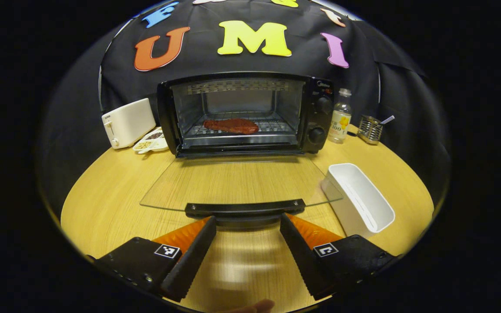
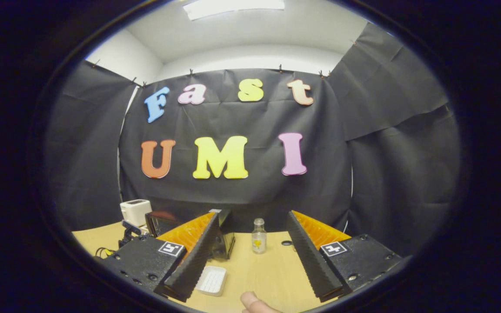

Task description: Open the electric oven with the left hand, put the food in, and close the electric oven.

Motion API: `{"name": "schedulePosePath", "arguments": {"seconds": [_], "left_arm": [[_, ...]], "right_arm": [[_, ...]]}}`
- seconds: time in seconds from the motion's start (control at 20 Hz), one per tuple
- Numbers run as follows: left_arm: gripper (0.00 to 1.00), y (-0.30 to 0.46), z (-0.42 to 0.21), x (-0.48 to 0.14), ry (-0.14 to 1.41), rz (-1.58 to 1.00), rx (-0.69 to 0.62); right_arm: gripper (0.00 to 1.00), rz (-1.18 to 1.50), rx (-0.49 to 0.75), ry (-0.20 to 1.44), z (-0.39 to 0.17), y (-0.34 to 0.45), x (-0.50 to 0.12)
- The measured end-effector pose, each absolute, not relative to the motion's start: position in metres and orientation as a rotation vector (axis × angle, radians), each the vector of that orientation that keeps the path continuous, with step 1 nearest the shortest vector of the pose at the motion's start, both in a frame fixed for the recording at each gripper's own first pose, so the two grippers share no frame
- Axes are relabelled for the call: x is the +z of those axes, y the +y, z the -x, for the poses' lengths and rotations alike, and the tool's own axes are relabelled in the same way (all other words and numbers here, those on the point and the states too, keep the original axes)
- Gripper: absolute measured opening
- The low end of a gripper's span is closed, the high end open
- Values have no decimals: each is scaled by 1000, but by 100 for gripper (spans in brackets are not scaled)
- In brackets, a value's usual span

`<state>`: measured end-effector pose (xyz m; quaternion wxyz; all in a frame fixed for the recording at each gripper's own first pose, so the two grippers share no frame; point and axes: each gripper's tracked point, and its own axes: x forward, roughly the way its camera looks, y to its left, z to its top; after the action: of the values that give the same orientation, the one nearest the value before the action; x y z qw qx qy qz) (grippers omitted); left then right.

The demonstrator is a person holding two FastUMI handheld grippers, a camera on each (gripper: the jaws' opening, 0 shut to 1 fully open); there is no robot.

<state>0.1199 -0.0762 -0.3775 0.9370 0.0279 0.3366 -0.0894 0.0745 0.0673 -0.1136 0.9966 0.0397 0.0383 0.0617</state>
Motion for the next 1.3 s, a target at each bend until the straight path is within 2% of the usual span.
{"name": "schedulePosePath", "arguments": {"seconds": [0.35,0.6,1.3], "left_arm": [[95,-79,-121,-373,701,-53,-182],[95,-81,-120,-365,686,-43,-175],[95,-80,-151,-283,476,-25,-168]], "right_arm": [[99,-102,114,123,-82,58,-134],[97,-84,104,112,-70,53,-123],[99,-77,119,72,-40,65,-92]]}}
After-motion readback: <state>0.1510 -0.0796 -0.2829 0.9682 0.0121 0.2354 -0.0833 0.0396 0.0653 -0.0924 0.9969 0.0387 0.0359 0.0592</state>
